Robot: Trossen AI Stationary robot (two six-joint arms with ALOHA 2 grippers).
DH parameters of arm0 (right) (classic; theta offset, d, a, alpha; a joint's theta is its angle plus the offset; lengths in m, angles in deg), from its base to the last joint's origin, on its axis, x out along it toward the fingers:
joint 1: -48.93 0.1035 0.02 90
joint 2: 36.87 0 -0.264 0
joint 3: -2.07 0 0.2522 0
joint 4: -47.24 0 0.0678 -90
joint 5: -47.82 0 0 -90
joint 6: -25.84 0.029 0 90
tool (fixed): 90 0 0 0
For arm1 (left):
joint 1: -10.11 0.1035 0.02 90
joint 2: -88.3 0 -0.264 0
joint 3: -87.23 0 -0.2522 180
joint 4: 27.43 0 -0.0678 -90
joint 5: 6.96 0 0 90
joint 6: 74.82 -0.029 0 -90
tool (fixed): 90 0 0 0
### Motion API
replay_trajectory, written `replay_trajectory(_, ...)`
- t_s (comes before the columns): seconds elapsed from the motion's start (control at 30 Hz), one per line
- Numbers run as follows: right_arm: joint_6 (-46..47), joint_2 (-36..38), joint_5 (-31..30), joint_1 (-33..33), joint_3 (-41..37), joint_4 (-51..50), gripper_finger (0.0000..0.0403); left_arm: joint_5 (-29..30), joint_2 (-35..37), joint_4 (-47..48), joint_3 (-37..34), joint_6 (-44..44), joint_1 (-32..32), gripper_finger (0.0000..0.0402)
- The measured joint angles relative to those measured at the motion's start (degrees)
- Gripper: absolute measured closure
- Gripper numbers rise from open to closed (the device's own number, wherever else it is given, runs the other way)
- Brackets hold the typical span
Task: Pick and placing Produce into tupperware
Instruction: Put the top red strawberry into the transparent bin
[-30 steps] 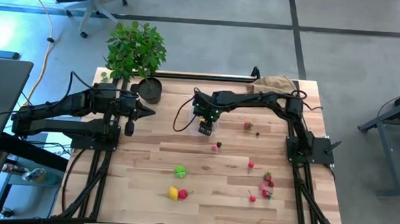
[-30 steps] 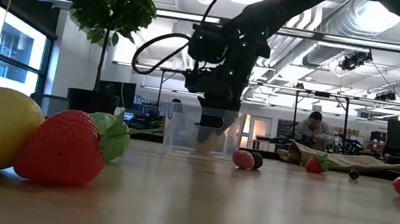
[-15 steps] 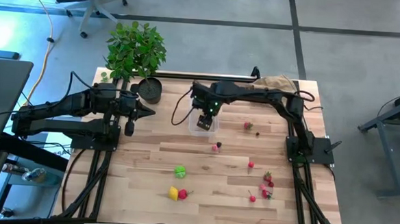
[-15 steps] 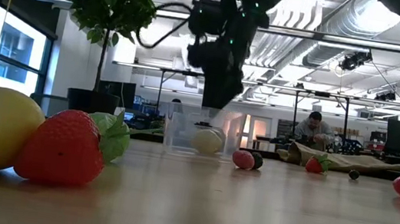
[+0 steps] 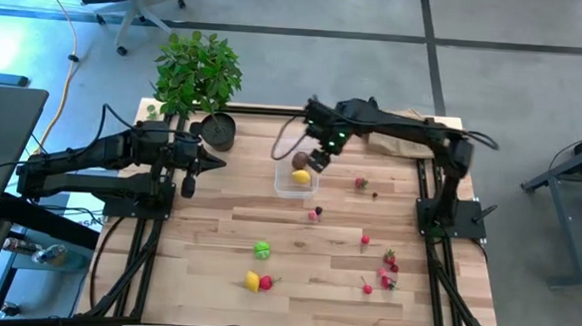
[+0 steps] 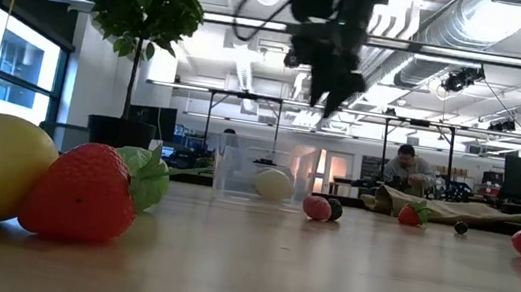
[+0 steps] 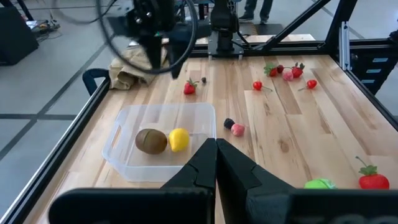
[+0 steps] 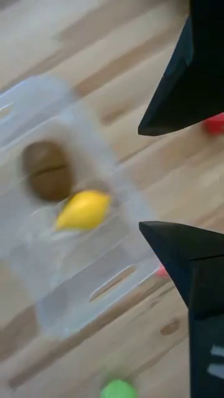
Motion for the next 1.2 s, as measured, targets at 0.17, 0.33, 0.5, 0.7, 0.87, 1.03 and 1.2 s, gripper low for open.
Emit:
replay_trajectory(0.17,12.2,9.0,-1.5,-0.2,-13.3,0.4,0.0174,0.0,0.0,0.0,0.0,0.0,0.0,0.0401)
replay_trajectory(0.33,13.1,14.3,-3.7,-2.2,-23.3,1.7,0.0174,0.0,0.0,0.0,0.0,0.0,0.0,0.0401)
replay_trajectory(0.5,9.6,16.2,-0.2,-6.5,-32.6,6.5,0.0168,0.0,0.0,0.0,0.0,0.0,0.0,0.0401)
replay_trajectory(0.7,7.4,16.5,4.6,-9.8,-40.0,13.2,0.0144,0.0,0.0,0.0,0.0,0.0,0.0,0.0401)
replay_trajectory(0.87,6.9,16.5,3.7,-10.0,-42.5,16.3,0.0131,0.0,0.0,0.0,0.0,0.0,0.0,0.0401)
replay_trajectory(1.03,7.4,16.5,2.6,-10.0,-43.9,18.0,0.0127,0.0,0.0,0.0,0.0,0.0,0.0,0.0401)
replay_trajectory(1.2,8.1,16.5,2.5,-9.8,-45.6,20.6,0.0127,0.0,0.0,0.0,0.0,0.0,0.0,0.0401)
